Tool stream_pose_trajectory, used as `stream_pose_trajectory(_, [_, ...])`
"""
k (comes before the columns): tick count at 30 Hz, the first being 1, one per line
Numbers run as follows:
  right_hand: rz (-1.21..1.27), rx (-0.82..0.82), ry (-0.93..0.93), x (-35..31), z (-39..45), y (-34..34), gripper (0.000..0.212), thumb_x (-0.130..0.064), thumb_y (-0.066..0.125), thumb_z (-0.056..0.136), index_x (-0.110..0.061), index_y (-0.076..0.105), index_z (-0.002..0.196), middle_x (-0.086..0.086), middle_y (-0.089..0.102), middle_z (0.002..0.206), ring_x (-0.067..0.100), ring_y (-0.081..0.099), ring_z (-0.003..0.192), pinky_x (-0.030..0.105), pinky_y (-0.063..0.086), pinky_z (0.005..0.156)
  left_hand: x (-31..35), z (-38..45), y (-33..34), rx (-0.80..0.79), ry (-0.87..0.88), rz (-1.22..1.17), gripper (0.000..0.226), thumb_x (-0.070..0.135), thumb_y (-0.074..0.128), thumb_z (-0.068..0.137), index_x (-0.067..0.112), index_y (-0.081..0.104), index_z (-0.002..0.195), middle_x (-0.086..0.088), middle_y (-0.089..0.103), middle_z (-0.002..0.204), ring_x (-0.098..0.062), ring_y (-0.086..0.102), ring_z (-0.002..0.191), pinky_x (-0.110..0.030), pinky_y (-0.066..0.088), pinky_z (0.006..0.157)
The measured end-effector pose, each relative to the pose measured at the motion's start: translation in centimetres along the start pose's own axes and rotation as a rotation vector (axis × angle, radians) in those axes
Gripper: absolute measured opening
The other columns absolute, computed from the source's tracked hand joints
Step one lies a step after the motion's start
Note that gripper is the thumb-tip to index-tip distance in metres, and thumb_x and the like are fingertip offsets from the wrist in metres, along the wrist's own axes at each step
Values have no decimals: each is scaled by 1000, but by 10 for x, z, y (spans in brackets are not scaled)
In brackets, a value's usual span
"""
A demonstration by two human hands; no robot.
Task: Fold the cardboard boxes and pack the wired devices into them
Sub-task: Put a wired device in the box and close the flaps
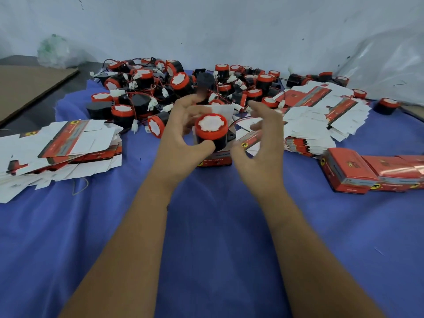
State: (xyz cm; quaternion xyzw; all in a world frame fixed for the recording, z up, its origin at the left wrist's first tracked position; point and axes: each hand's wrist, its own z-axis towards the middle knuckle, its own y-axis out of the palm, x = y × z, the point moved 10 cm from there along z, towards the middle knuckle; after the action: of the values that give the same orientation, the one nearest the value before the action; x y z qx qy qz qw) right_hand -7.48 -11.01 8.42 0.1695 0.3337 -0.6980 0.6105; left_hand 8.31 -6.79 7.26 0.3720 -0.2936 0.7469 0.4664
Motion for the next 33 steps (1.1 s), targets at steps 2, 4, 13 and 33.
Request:
stream_pose_trajectory(2, [-198,-161,-74,-4,-3,19,66,-26,57,75,-21,46,140,-4,51,133,17,41,122,30,29,104,4,-1,0,34,26,25,77,0,61,73,24,37,141,1,49,139,-8,54,126,-32,47,105])
stream_pose_trajectory(4, [-333,-268,-60,4,-7,34,68,-33,59,78,-29,41,144,-10,52,132,16,36,125,30,21,103,5,-3,4,22,56,41,80,-4,58,76,25,30,145,5,38,149,1,45,134,-28,42,110])
stream_pose_trajectory(13, [-389,-197,-82,5,-5,34,63,-39,70,72,-28,50,130,-12,58,121,15,34,111,25,18,91,-27,-2,-4,83,-84,163,93,3,63,80,36,12,150,0,16,163,-15,17,151,-41,26,121])
stream_pose_trajectory(33, [-96,-264,14,8,-2,29,59,-26,64,66,-21,48,123,-7,49,113,5,35,106,2,34,85,-67,-3,31,-231,-268,147,124,-9,72,80,27,-23,152,21,50,127,17,56,108,-4,44,86])
